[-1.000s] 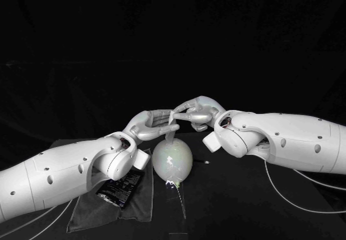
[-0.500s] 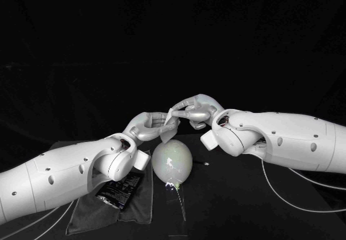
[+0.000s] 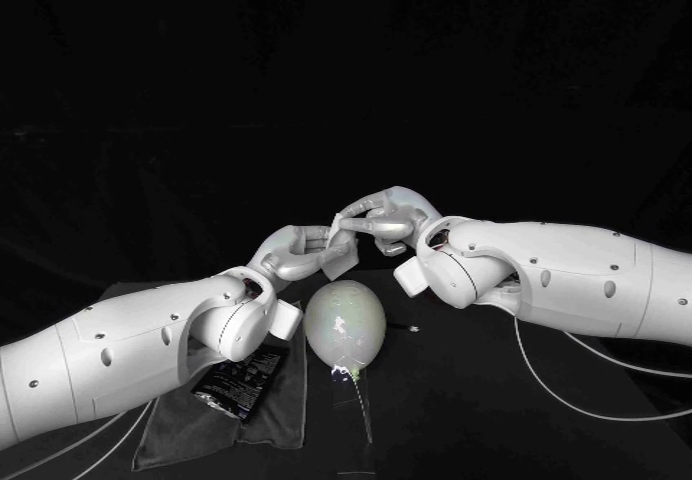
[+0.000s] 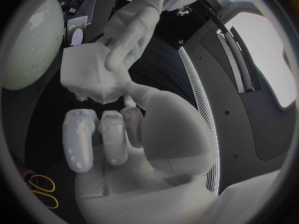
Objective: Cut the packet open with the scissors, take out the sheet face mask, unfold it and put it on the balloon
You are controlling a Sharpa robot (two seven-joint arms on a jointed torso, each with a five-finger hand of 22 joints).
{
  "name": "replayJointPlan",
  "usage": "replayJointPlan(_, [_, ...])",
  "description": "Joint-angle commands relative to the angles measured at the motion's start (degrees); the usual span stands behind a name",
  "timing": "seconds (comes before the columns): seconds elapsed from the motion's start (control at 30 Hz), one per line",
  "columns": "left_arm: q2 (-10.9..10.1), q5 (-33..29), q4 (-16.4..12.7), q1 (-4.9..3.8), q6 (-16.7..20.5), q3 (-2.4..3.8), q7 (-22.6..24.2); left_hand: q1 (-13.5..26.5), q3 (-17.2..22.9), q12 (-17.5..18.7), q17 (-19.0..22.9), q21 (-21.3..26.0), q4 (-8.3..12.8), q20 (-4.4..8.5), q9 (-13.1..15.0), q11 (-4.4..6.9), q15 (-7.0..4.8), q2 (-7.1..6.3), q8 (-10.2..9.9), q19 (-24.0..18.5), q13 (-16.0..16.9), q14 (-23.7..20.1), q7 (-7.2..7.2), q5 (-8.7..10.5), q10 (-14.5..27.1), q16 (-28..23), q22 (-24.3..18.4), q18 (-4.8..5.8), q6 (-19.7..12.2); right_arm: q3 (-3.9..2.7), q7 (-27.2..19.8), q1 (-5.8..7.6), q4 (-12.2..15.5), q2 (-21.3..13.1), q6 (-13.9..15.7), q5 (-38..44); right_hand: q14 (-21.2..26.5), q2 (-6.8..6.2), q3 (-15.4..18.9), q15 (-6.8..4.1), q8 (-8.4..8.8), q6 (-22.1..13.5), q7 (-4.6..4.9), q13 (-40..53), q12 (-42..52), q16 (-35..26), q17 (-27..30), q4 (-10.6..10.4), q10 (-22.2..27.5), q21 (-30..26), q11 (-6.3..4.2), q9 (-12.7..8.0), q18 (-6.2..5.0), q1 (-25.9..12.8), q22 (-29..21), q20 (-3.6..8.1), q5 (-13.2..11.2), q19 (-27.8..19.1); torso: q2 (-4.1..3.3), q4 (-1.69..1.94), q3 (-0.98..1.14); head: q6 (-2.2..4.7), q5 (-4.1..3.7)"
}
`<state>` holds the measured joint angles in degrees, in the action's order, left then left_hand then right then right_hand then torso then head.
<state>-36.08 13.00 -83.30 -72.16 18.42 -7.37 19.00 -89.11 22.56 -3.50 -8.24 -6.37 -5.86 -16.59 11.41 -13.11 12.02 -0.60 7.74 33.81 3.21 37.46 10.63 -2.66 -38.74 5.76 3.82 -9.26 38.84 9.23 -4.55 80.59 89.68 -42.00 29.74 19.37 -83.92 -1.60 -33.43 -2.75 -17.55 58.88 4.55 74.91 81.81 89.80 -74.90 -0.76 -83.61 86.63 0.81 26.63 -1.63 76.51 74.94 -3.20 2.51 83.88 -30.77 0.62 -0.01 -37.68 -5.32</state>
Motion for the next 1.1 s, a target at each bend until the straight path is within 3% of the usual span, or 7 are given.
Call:
replayJointPlan(0.03, [0.2, -2.6, -0.1, -0.04, -0.7, 0.10, 0.8, 1.4, 0.5, 0.3, -0.1, -0.4, -0.4, -0.02, -0.1, 0.02, 0.00, -0.44, 0.0, 0.8, 0.0, 1.3, 3.89, -0.10, -0.7, 0.2, -0.1, 0.54, 0.8, -0.06, 1.5, 0.05, -0.4, 0.3, -1.5, 0.3, -6.1, 0.40, -0.3, -0.51, -2.04, 0.3, 0.16, 9.8, 0.3, 0.2, -15.1, -0.1, -2.9, 0.1, -0.56, 4.0, 0.84, -0.4, 14.0, 0.18, 0.3, 4.4, 0.01, 0.00, -0.06, -0.06, -0.06])
replayJointPlan(0.33, [0.1, -5.3, 0.0, -0.05, -0.9, 0.11, 1.0, 6.4, 0.2, -0.8, -1.2, -1.2, -3.6, -0.17, 0.6, 0.31, -0.66, -2.16, 1.2, 4.0, 0.6, 8.5, 3.18, -0.12, -10.5, 1.8, 0.0, 1.09, 5.2, -0.04, 3.1, 0.05, -1.0, 0.8, -1.2, 0.8, -6.1, 0.22, -0.6, -0.48, -2.01, 0.1, 0.25, 9.7, 0.2, 0.2, -15.1, 0.2, -2.8, -0.2, -0.50, 4.1, 0.78, -0.6, 13.9, 0.17, 0.4, 4.3, -0.01, -0.01, 0.00, -0.12, -0.04])
replayJointPlan(0.47, [0.1, -6.5, 0.1, -0.06, -1.6, 0.11, 0.6, 8.2, 1.9, -1.3, -1.5, -2.5, -6.3, -0.01, 1.1, 1.26, -1.58, 1.35, 2.3, 8.9, 0.6, 11.0, 3.18, -0.15, -13.7, 2.6, 0.4, 0.50, 8.2, -0.04, 2.7, 0.05, -1.1, 0.9, -0.8, 0.4, -6.1, 0.04, -0.7, -0.40, -1.88, -0.3, 0.39, 9.6, 0.1, 0.2, -15.1, 0.1, -2.8, -0.3, -0.38, 4.1, 0.75, -1.1, 13.9, 0.12, 0.3, 4.2, 0.02, 0.01, 0.04, -0.18, 0.04])
replayJointPlan(0.63, [0.1, -7.0, 0.3, -0.06, -2.5, 0.11, 0.1, 7.8, 4.7, -1.1, -1.5, -2.6, -6.7, -0.04, 1.2, 1.71, -1.93, 4.43, 2.7, 9.6, 0.5, 11.7, 2.74, -0.19, -15.0, 2.6, 0.3, 0.21, 9.0, -0.04, 1.6, 0.05, -1.2, 0.9, -0.2, -0.7, -6.1, -0.62, -0.2, 0.00, -0.67, -2.5, 1.08, 9.3, -0.5, 0.2, -15.1, -0.3, -2.6, -0.8, 0.19, 3.7, 0.64, -2.8, 13.7, -0.11, 0.2, 3.9, 0.03, -0.05, 0.05, -0.10, 0.07])
replayJointPlan(0.77, [0.1, -7.2, 0.4, -0.07, -3.1, 0.11, -0.3, 7.9, 7.7, -0.7, -1.4, -2.5, -6.2, -0.07, 1.3, 1.85, -2.08, 5.31, 2.9, 10.0, 0.5, 12.3, 2.76, -0.18, -16.2, 2.5, 0.1, 0.06, 9.6, -0.04, 0.4, 0.05, -1.1, 0.9, 0.1, -1.8, -6.1, -2.24, 2.3, 0.64, 0.90, -4.5, 2.08, 8.9, -1.2, 0.2, -15.1, -2.3, -2.2, -1.3, 1.04, 3.0, 0.54, -6.0, 13.6, -0.46, 0.3, 3.7, 0.01, -0.05, 0.04, -0.09, 0.07])
replayJointPlan(0.83, [0.2, -7.2, 0.4, -0.07, -3.5, 0.11, -0.6, 8.4, 8.9, -0.4, -1.3, -2.4, -5.9, -0.07, 1.3, 1.83, -2.09, 5.13, 3.0, 10.2, 0.4, 12.5, 2.85, -0.16, -16.5, 2.4, 0.1, 0.03, 9.7, -0.04, -0.4, 0.05, -1.0, 0.9, 0.2, -2.6, -6.1, -4.97, 6.0, 1.63, 2.99, -6.9, 3.31, 7.3, -3.7, 0.2, -15.1, -5.3, -1.0, -2.2, 2.05, 2.0, 0.38, -10.5, 13.3, -1.10, 0.2, 3.2, 0.00, -0.03, 0.06, -0.08, 0.06])
replayJointPlan(1.1, [0.1, -7.3, 0.5, -0.08, -4.1, 0.11, -1.3, 9.2, 11.1, -0.1, -1.1, -2.1, -5.3, -0.08, 1.3, 1.75, -2.06, 4.57, 3.0, 10.2, 0.4, 12.7, 3.01, -0.17, -16.7, 2.0, 0.0, 0.03, 9.8, -0.04, -2.8, 0.05, -0.8, 0.6, 0.1, -4.6, -5.9, -6.58, 10.9, 2.35, 5.36, -8.6, 3.87, 5.8, -6.1, -0.1, -14.7, -9.5, 0.5, -3.8, 2.82, 0.7, -0.01, -13.6, 12.8, -2.06, 0.2, 2.3, 0.02, -0.06, 0.04, -0.07, 0.04])
